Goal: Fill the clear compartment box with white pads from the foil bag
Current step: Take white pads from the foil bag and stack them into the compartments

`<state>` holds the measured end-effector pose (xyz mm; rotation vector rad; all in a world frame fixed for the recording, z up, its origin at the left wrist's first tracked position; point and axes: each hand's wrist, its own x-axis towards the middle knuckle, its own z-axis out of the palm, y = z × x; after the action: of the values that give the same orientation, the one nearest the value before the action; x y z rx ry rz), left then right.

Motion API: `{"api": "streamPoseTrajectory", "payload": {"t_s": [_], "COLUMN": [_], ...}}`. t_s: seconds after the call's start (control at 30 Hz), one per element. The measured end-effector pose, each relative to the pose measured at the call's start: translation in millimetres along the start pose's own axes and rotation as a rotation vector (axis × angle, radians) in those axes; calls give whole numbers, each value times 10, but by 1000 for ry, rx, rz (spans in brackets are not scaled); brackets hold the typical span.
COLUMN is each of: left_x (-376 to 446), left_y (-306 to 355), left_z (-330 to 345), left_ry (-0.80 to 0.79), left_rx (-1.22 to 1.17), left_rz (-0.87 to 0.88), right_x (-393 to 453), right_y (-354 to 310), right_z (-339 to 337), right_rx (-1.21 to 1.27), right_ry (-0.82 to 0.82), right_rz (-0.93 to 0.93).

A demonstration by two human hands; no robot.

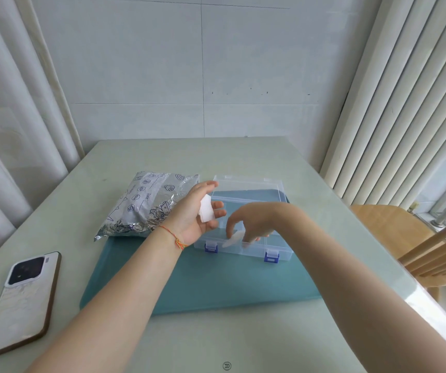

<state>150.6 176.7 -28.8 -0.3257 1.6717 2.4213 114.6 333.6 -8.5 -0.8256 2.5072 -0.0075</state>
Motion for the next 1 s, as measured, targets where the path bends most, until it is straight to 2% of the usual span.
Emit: {"api": "streamPoseTrajectory", "payload": {"t_s": [0.13, 0.23, 0.33, 0.4, 0.43, 0.6, 0.73, 0.83, 1.0], "left_x": [4, 8, -1, 2, 6, 4, -2, -11, 55], "left_y": [18, 27, 39, 43, 43, 31, 38, 49, 67], "left_z": [-55, -65, -27, 10, 29, 103, 70, 46, 61], "left_ry": [-52, -48, -39, -36, -40, -110, -192, -189, -174], "left_rx": [-170, -214, -186, -135, -110, -24, -4, 75, 149], "left_rz": [-44, -33, -30, -16, -4, -10, -61, -74, -56], "right_x": [-24, -145, -284, -311, -299, -137, -102, -52, 58], "right_y": [52, 124, 130, 72, 26, -175, -209, -212, -163], "right_z": [7, -102, -203, -225, -220, -143, -155, -176, -166], "right_rx": [85, 234, 759, 1104, 1161, 1060, 756, 567, 557], "right_ry": [151, 386, 586, 570, 546, 490, 562, 595, 711], "right_rz": [7, 12, -35, -131, -150, -46, 32, 28, 4]}}
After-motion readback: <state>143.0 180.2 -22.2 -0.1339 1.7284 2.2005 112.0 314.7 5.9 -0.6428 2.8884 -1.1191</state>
